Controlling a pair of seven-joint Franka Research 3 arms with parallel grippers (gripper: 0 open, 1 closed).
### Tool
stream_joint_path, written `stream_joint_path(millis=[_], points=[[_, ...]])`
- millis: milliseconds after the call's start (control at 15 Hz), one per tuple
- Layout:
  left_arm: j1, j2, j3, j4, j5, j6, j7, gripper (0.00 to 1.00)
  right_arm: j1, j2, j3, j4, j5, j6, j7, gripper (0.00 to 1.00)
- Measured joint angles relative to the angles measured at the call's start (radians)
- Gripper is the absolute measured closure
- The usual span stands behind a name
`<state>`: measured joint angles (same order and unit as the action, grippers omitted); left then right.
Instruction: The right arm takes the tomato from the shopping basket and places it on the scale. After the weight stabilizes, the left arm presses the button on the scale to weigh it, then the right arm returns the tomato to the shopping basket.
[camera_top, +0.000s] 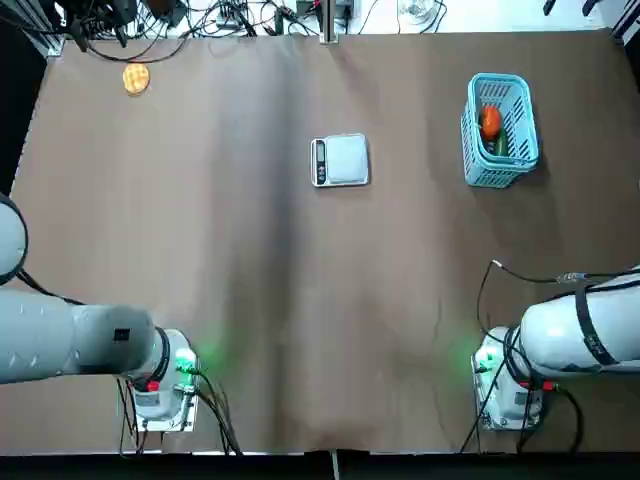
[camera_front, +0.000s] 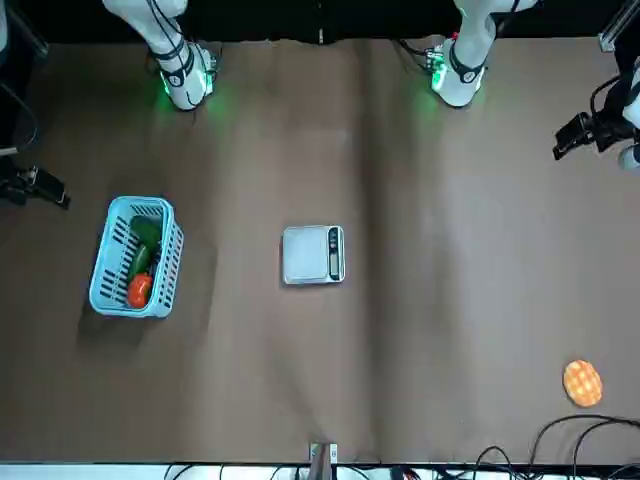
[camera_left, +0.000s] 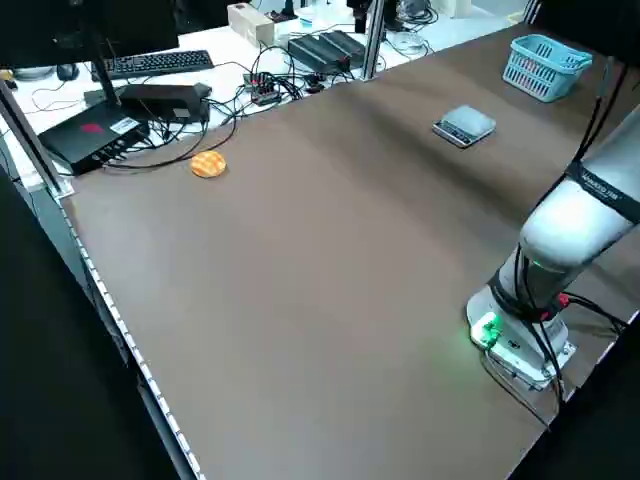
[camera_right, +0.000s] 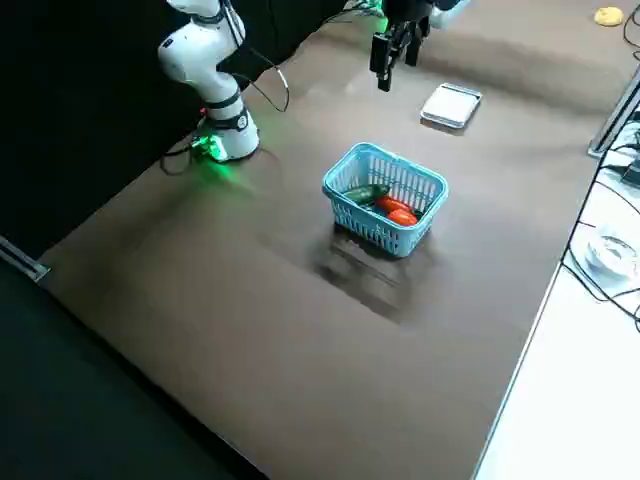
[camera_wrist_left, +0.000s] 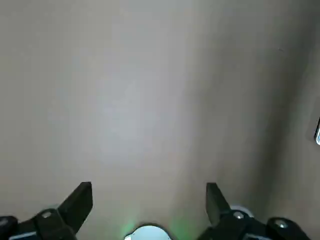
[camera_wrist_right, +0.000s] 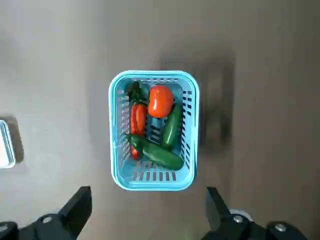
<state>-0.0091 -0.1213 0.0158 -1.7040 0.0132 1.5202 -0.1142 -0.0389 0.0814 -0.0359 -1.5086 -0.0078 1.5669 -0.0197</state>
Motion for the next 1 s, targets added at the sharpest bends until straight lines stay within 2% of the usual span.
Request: stream_joint_path(millis=[667, 1000], points=[[0.0, 0.0, 0.0, 0.0, 0.0, 0.001, 0.0, 0.0, 0.0, 0.002, 0.0, -0.004, 0.0, 0.01, 0.0, 0.0], [0.0, 0.003, 0.0, 0.0, 0.0, 0.008, 0.01, 0.0, -0.001, 0.022, -0.001, -0.126, 0.0, 0.163, 0.001, 0.03]])
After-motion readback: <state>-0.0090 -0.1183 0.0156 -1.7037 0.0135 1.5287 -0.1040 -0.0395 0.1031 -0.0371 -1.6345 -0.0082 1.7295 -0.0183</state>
